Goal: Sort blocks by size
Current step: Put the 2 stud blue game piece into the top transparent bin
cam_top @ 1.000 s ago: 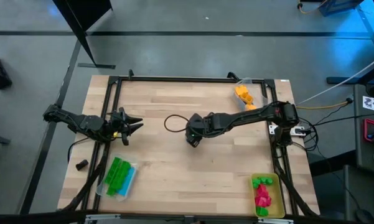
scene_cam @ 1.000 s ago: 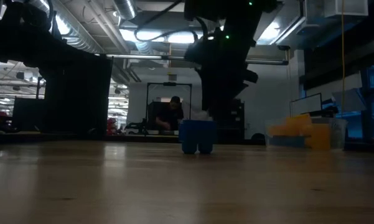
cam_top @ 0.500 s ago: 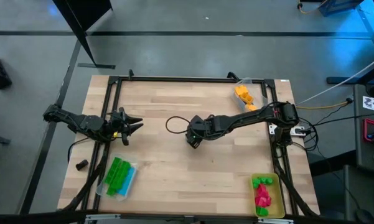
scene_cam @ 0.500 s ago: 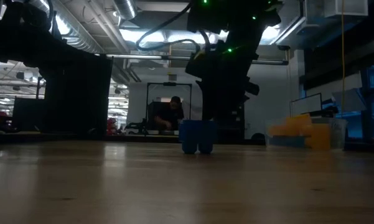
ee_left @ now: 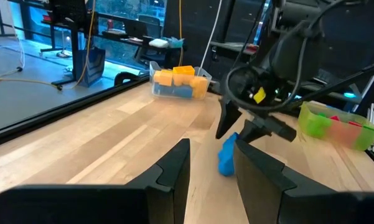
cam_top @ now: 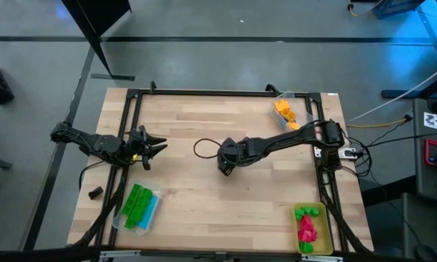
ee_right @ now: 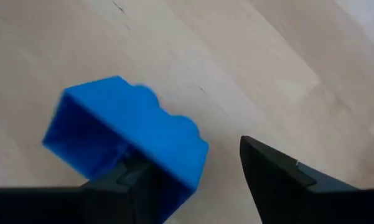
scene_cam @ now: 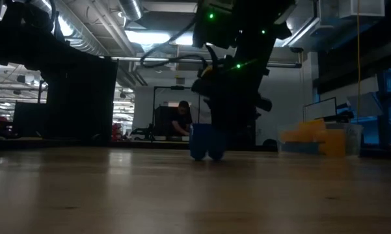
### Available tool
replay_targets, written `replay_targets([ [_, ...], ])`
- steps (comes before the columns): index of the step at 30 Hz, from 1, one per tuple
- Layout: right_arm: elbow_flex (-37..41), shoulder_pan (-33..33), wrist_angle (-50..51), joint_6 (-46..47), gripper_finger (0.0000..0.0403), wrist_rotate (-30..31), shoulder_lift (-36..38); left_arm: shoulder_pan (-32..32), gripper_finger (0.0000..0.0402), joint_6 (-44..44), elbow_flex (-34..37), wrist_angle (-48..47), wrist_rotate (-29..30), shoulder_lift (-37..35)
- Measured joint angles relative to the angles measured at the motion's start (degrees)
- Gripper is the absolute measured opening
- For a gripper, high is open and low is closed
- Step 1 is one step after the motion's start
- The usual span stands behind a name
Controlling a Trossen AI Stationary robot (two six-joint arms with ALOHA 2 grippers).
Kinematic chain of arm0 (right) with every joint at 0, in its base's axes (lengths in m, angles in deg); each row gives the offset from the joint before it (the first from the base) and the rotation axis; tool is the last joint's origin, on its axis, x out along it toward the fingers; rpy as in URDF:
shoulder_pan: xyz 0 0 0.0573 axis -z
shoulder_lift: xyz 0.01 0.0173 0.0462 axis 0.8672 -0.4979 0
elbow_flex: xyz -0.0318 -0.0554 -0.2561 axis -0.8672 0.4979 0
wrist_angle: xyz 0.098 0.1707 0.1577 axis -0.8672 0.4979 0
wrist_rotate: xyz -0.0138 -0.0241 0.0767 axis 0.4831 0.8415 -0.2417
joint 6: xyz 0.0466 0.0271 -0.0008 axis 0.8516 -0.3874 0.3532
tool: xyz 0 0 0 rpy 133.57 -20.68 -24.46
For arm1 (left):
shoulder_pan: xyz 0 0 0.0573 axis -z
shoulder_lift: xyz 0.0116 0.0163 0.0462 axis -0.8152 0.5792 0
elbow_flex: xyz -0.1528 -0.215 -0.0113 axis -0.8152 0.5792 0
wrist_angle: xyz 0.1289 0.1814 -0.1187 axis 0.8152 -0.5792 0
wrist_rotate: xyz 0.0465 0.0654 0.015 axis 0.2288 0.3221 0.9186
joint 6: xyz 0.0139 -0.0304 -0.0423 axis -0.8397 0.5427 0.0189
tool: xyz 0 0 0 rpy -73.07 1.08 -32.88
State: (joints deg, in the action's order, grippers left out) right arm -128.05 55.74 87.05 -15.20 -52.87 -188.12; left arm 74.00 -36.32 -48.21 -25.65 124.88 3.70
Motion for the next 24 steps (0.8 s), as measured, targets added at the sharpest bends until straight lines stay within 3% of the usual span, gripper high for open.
replay_targets([
  [7, 0.0, 0.0, -0.1, 1.3, 0.0157, 0.0, -1.0, 0.0, 0.0107, 0.0, 0.0, 0.0, 0.0, 0.0],
  [17, 0.0, 0.0, 0.2, 1.4, 0.001, 2.1, -1.0, 0.0, 0.0107, 0.0, 0.0, 0.0, 0.0, 0.0],
  [24, 0.0, 0.0, 2.0, 1.4, 0.0017, 4.2, -1.0, 0.0, 0.0107, 0.0, 0.0, 0.0, 0.0, 0.0],
])
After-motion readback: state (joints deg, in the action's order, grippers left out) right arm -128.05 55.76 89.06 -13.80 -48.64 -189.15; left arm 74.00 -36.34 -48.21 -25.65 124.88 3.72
